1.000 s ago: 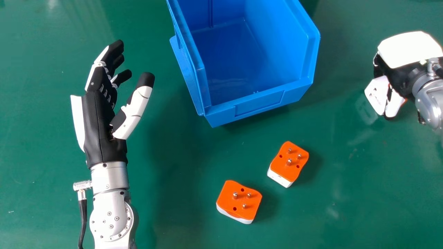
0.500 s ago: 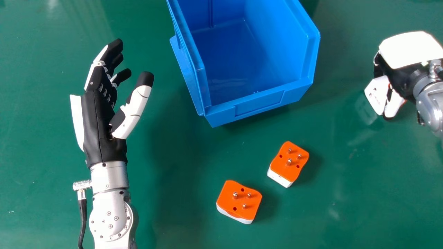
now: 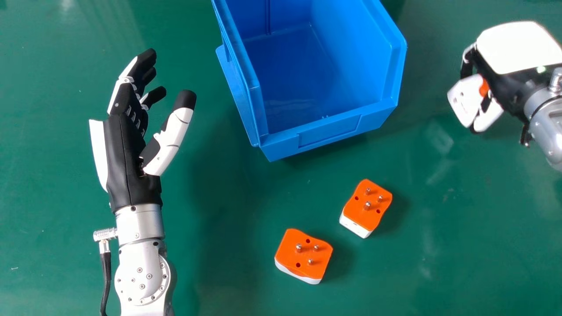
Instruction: Pick all objects and put in blue box
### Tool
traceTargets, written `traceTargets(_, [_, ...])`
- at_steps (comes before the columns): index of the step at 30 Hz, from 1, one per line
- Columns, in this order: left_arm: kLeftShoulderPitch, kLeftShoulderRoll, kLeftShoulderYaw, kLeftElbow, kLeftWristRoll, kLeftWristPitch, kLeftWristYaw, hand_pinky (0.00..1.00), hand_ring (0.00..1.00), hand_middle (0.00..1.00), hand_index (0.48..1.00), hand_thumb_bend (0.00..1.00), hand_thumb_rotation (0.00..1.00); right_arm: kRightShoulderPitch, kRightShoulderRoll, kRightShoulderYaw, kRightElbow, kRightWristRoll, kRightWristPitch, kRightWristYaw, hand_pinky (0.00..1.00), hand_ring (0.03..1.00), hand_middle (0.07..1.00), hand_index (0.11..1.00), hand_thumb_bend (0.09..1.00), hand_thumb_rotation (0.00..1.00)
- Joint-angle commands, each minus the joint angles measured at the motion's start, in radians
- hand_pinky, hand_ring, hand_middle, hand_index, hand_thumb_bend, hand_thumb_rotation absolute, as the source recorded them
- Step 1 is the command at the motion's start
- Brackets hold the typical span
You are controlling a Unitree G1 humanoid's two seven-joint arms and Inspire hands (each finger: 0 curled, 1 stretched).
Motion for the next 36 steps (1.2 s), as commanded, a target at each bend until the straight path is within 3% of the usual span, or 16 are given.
traceTargets(1, [-0.013, 0.0, -0.005, -0.012, 0.008, -0.002, 0.006, 0.79, 0.87, 0.87, 0.799, 0.72, 0.48, 0.007, -0.045, -0.025, -0.045, 0.011, 0.005, -0.018, 0.36, 0.398, 0.528, 0.506, 0.516, 0.0])
traceTargets(4, [-0.014, 0.0, -0.006, -0.011, 0.009, -0.004, 0.009, 0.79, 0.87, 0.86, 0.799, 0.71, 0.48, 0.025, -0.056, -0.047, -0.093, 0.022, 0.001, -0.017, 0.35, 0.394, 0.524, 0.51, 0.515, 0.0])
traceTargets(9, [-0.015, 0.004, -0.008, -0.006, 0.02, -0.004, 0.024, 0.79, 0.87, 0.86, 0.798, 0.71, 0.47, 0.071, -0.062, -0.103, -0.184, 0.049, -0.016, -0.027, 0.35, 0.39, 0.516, 0.516, 0.514, 0.0])
traceTargets(14, [-0.01, 0.004, -0.01, -0.009, 0.014, -0.004, 0.021, 0.79, 0.87, 0.86, 0.797, 0.71, 0.47, 0.132, -0.065, -0.169, -0.277, 0.08, -0.041, -0.078, 0.35, 0.39, 0.508, 0.519, 0.514, 0.0])
traceTargets(23, [0.001, 0.002, -0.01, -0.016, 0.021, -0.008, 0.03, 0.79, 0.87, 0.86, 0.798, 0.7, 0.47, 0.355, -0.073, -0.375, -0.641, 0.195, -0.06, -0.091, 0.36, 0.384, 0.505, 0.51, 0.514, 0.0])
traceTargets(27, [0.004, 0.005, -0.009, -0.016, 0.014, -0.006, 0.023, 0.79, 0.87, 0.86, 0.798, 0.7, 0.47, 0.46, -0.04, -0.449, -0.808, 0.22, -0.025, -0.078, 0.34, 0.374, 0.492, 0.522, 0.512, 0.0])
traceTargets(29, [0.004, 0.008, -0.01, -0.014, 0.019, -0.008, 0.027, 0.79, 0.87, 0.86, 0.798, 0.7, 0.47, 0.49, -0.016, -0.466, -0.844, 0.233, -0.027, -0.082, 0.34, 0.374, 0.492, 0.522, 0.512, 0.0])
traceTargets(36, [0.009, 0.009, -0.007, -0.02, 0.005, -0.008, 0.013, 0.79, 0.87, 0.86, 0.799, 0.7, 0.47, 0.566, 0.063, -0.5, -0.938, 0.269, -0.049, -0.081, 0.34, 0.38, 0.491, 0.525, 0.508, 0.0])
